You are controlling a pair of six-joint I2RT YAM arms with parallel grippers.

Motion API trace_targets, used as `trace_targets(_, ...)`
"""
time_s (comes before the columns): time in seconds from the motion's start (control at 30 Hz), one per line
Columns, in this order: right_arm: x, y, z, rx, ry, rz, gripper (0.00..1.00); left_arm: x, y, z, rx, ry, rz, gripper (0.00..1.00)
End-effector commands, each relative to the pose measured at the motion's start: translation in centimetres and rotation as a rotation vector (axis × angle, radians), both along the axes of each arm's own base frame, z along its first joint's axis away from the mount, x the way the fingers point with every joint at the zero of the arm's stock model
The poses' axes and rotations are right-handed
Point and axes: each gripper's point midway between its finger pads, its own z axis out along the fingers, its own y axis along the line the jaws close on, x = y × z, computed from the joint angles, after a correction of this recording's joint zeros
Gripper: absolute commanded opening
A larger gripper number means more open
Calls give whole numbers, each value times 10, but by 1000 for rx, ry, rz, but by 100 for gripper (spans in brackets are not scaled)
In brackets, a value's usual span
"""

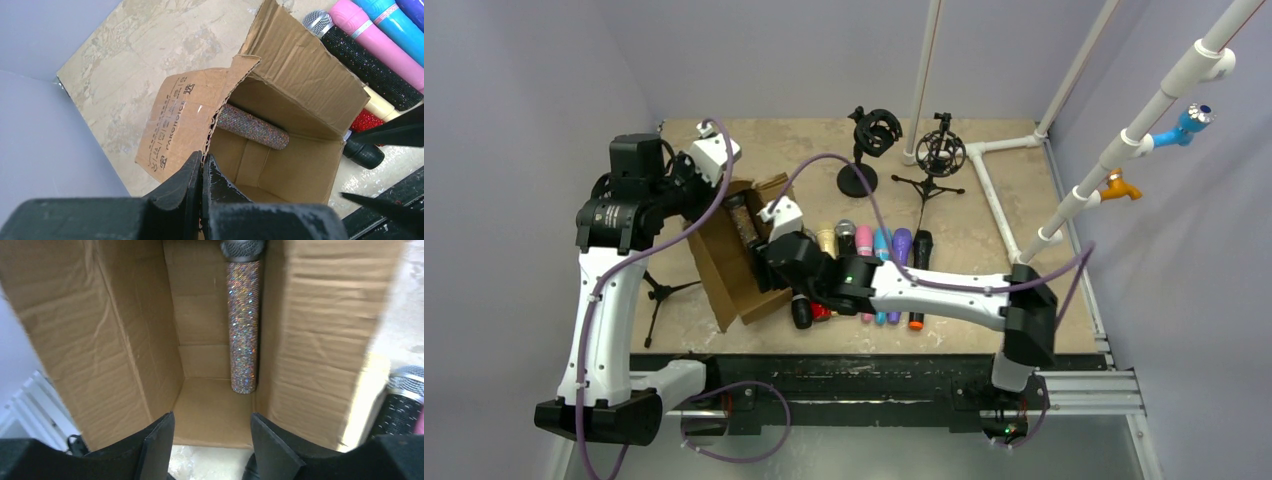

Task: Attach the microphones to the stand

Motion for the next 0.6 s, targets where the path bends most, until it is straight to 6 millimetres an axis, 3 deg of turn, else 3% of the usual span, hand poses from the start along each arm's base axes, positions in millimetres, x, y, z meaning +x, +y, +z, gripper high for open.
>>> trace_targets(0.0,12,36,0,-29,-79,35,62,-8,0,9,-16,1,22,0)
trace_targets(0.27,25,85,-30,-81,-94,82,64,-14,11,1,25,35,62,0)
trace_targets(0.57,61,89,-54,-159,-144,11,66,-15,11,-1,40,27,51,0)
